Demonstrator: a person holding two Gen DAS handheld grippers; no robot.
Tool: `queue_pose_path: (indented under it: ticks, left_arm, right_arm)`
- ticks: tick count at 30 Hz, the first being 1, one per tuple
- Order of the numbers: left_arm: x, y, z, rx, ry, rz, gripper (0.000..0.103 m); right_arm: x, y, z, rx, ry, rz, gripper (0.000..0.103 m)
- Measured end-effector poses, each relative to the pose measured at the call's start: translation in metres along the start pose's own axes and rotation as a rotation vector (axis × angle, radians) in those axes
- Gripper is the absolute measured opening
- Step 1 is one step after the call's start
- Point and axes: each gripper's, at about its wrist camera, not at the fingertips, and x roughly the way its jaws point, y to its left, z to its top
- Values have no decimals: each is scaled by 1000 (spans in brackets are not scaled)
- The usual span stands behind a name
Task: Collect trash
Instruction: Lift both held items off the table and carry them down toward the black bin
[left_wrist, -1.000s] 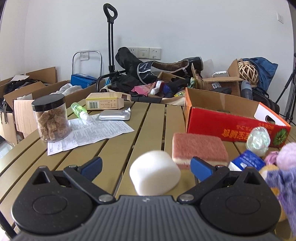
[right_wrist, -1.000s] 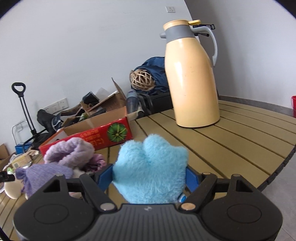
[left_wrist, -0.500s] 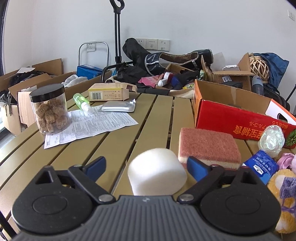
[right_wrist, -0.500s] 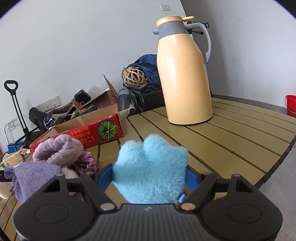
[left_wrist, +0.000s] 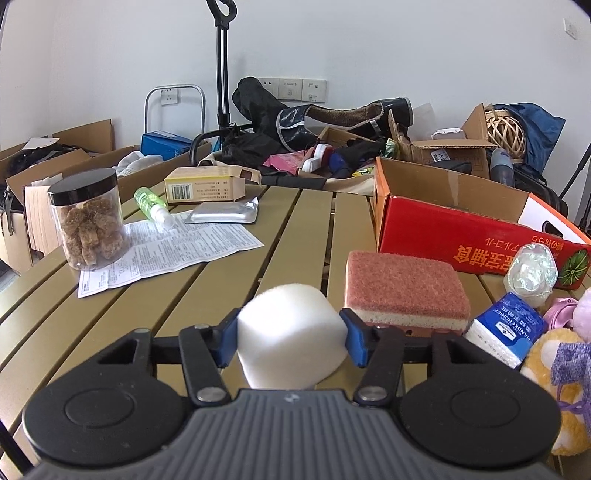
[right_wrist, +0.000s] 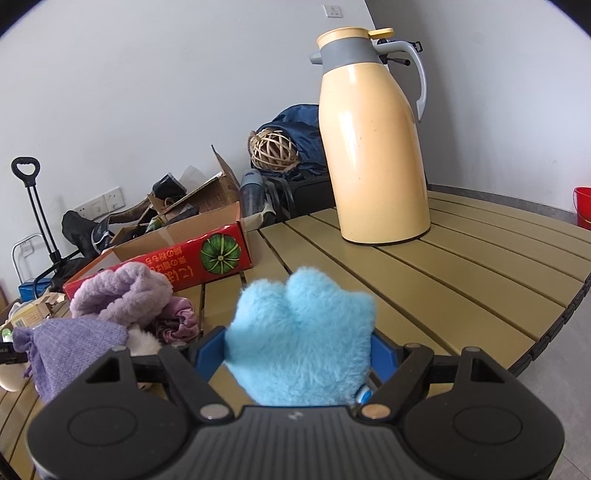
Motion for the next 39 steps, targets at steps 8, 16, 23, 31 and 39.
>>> queue_pose_path:
  ticks: [8,16,23,31,39]
  left_arm:
    - [-12,-1,1,-4,-11,20,57]
    - [-40,-3,3,-11,-57,-2,58]
    - [-80,-15,0,14,-115,-53,57]
    - [-128,-17,-4,3,-184,-116,58]
    - [-164,-13,-23,16,-187,-169,58]
  right_arm:
    - [-5,-2,1,-5,2,17,79]
    - [-14,-4,3,-1,-4,41,79]
    - [-29,1,4,-18,-20,80,79]
    - [-54,5,6,-21,-65,110,79]
    - [-79,15,4,-56,-85,149,79]
